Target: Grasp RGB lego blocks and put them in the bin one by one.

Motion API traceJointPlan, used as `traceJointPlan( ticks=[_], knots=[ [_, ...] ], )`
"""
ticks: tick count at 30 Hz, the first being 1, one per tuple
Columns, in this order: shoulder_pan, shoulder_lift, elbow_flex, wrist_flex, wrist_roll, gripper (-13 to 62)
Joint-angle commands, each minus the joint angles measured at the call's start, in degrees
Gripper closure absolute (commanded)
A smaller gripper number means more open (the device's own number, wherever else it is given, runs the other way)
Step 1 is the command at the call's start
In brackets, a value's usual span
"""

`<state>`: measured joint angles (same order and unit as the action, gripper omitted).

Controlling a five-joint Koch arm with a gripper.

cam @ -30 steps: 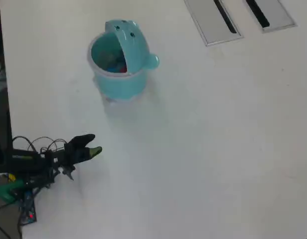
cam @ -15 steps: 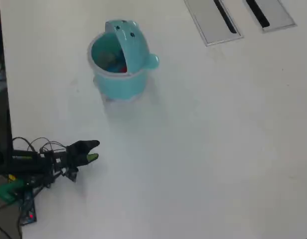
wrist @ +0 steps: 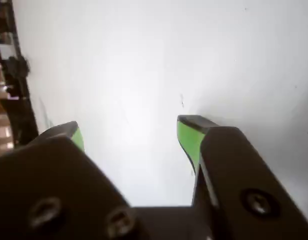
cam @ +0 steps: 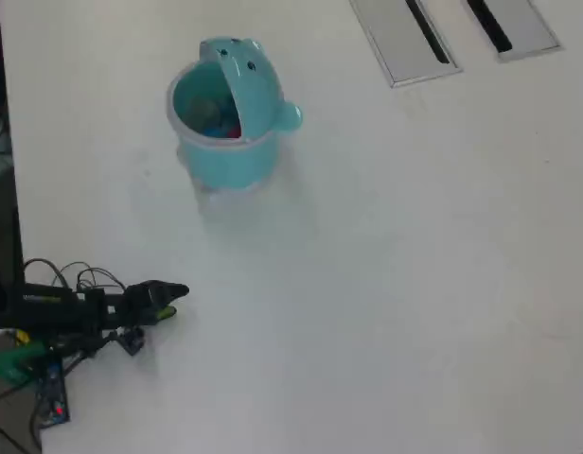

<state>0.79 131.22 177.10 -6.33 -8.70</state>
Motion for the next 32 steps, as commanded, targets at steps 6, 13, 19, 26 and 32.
traceJointPlan(
  ticks=[6, 13, 19, 26, 32],
  knots=[
    [-1.9, 3.0, 4.6, 5.4, 2.2, 14.9],
    [-2.0, 3.0, 4.6, 5.4, 2.2, 14.9],
    [-2.0, 3.0, 4.6, 5.4, 2.2, 14.9],
    [-2.0, 3.0, 4.6, 5.5, 2.2, 14.9],
    [-2.0, 3.0, 4.6, 5.5, 2.2, 14.9]
  ],
)
